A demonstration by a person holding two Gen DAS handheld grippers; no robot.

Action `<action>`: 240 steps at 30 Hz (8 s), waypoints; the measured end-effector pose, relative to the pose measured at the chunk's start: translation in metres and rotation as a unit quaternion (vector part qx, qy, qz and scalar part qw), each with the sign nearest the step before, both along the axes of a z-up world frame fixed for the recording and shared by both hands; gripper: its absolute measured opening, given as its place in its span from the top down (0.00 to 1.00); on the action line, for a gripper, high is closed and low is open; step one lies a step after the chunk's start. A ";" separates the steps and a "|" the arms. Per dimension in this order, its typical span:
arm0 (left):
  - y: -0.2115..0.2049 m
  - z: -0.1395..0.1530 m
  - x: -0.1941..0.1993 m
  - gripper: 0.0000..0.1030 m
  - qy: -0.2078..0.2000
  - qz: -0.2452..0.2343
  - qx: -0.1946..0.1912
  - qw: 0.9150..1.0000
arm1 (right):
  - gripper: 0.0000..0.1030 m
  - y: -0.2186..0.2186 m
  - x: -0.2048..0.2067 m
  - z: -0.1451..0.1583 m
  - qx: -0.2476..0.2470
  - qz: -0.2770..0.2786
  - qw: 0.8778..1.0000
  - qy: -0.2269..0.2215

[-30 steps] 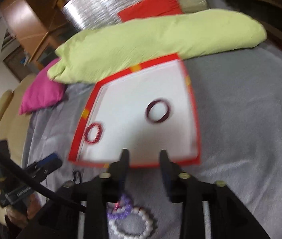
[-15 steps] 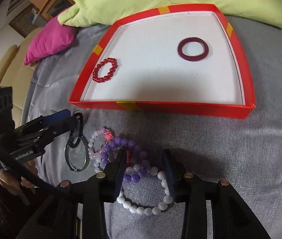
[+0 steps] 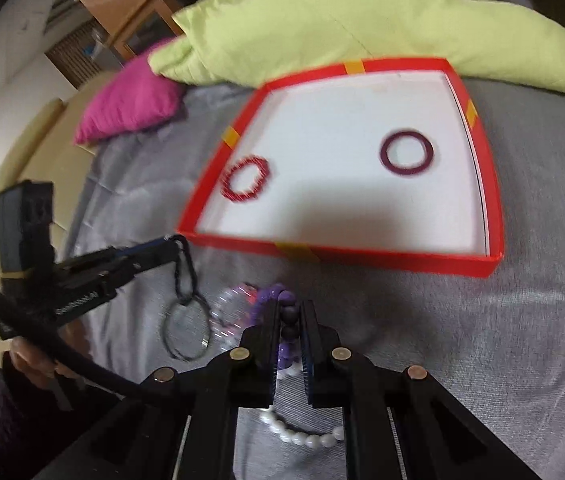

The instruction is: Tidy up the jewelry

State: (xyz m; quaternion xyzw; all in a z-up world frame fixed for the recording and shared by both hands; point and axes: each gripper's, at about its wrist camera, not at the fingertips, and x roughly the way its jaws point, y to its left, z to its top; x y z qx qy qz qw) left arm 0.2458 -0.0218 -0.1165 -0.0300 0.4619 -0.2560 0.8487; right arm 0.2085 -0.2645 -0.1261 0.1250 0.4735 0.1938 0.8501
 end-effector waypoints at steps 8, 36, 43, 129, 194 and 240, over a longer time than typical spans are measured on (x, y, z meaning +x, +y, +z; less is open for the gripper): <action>0.009 0.031 -0.009 0.90 -0.052 -0.011 -0.066 0.996 | 0.90 -0.010 -0.004 0.030 0.070 -0.033 0.994 -0.071; 0.009 -0.004 0.001 0.39 0.054 0.052 -0.034 0.997 | 0.90 -0.028 0.015 0.033 0.085 -0.128 0.984 -0.095; -0.003 -0.030 0.010 0.40 0.099 0.070 -0.009 0.993 | 0.90 -0.029 0.018 0.030 0.079 -0.131 0.984 -0.091; 0.018 -0.003 -0.022 0.43 -0.012 0.056 0.075 0.996 | 0.82 0.005 0.002 -0.016 -0.021 0.023 0.999 0.009; -0.047 -0.033 -0.062 0.31 0.007 -0.081 0.116 0.990 | 0.90 -0.011 0.024 -0.037 -0.111 -0.081 0.990 0.019; -0.027 0.029 -0.040 0.39 -0.109 0.006 0.049 0.993 | 0.92 0.002 -0.005 0.037 0.043 -0.042 0.988 -0.140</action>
